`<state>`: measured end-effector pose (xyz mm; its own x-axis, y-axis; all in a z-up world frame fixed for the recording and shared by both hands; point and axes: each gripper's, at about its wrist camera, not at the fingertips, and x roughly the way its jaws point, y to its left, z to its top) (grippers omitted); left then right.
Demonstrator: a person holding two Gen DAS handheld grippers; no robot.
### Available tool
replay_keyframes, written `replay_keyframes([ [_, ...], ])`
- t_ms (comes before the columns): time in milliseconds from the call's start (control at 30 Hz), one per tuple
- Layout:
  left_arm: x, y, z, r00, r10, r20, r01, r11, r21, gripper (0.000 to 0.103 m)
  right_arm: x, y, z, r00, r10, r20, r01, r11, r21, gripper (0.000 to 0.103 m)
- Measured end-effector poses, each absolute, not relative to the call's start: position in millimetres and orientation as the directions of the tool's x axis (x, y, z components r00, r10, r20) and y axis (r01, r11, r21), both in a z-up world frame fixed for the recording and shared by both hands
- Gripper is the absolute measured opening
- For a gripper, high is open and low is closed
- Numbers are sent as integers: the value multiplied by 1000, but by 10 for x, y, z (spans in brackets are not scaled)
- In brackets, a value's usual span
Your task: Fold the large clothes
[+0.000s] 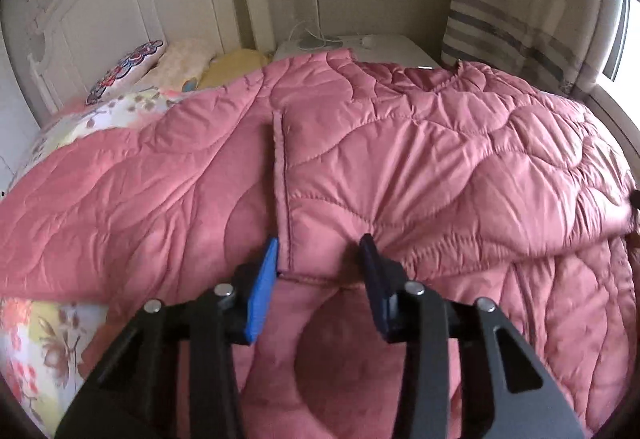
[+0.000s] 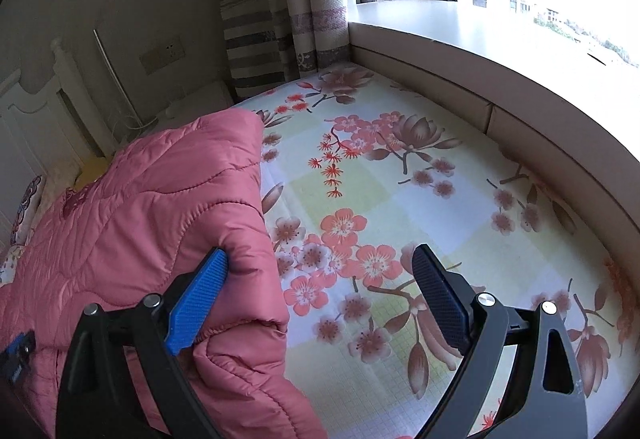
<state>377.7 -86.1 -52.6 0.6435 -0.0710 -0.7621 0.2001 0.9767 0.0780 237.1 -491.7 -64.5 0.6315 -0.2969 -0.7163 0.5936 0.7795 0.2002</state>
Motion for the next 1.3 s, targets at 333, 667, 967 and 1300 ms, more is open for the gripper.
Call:
replay_keyframes([
  [333, 3157, -657, -174, 767, -142, -626, 169, 986, -16, 100, 2142, -4638, -323, 777, -359, -517, 511, 839, 187, 90],
  [667, 3352, -574, -546, 635, -155, -757, 178, 983, -52, 100, 2895, -3841, -618, 617, -189, -764, 246, 968, -41, 94],
  [967, 2676, 1638, -256, 831, -54, -554, -334, 748, -573, 99, 2675, -4013, -499, 713, -160, -683, 288, 954, 78, 94],
  [1300, 3104, 2963, -304, 817, 63, -573, -525, 492, -695, 65, 2315, -4297, -291, 827, -225, -515, 383, 896, 225, 94],
])
